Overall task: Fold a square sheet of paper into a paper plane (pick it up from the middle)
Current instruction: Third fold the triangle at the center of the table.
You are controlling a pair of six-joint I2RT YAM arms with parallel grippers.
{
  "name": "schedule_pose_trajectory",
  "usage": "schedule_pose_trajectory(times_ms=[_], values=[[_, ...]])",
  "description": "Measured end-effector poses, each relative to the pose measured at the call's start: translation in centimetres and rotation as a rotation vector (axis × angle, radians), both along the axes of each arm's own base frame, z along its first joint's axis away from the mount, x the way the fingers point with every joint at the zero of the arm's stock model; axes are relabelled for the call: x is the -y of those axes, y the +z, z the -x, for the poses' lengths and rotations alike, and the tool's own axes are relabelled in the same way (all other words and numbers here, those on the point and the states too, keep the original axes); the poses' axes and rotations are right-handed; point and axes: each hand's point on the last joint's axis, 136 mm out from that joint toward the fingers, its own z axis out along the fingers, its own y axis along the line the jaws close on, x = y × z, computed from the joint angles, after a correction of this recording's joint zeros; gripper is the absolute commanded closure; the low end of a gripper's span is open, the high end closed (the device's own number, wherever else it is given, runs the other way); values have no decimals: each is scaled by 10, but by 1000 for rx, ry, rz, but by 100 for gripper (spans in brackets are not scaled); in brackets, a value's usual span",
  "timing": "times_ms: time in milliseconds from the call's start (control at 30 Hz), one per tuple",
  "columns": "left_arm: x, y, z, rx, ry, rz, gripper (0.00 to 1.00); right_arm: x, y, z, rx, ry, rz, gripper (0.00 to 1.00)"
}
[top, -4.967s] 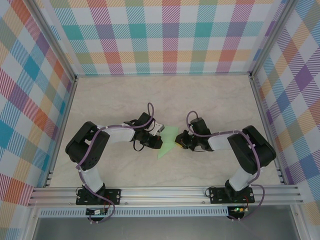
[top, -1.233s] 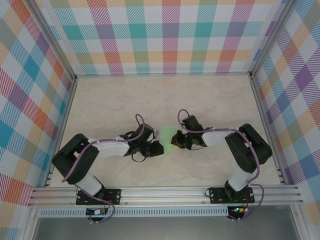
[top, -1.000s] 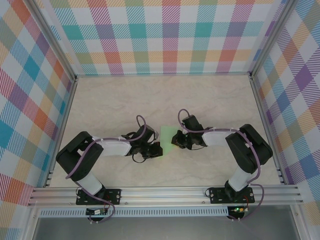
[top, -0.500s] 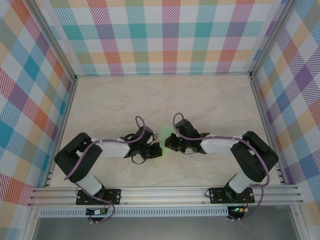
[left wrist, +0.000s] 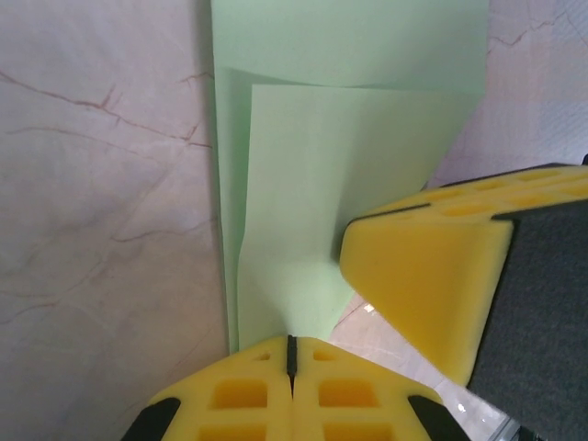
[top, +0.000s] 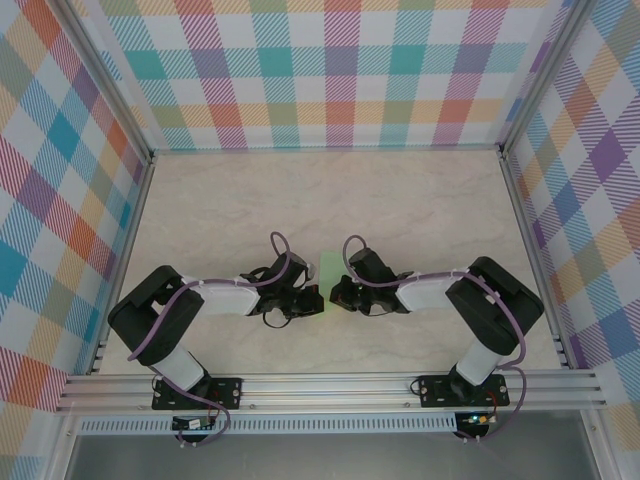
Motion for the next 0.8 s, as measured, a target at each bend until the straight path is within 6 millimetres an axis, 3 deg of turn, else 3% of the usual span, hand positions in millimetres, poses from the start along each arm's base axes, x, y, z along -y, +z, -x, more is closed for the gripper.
schedule_pose_trajectory(times_ms=[533,667,800], values=[[-1,0,0,6,-1,-5,100,72,3,-51,72,-176,21,88],[-2,0,0,8,-1,-6,100,75,19,-53,107,-174,12,87],[-2,0,0,9,-3,-6,100,60,40,-53,148,-132,-38,87]])
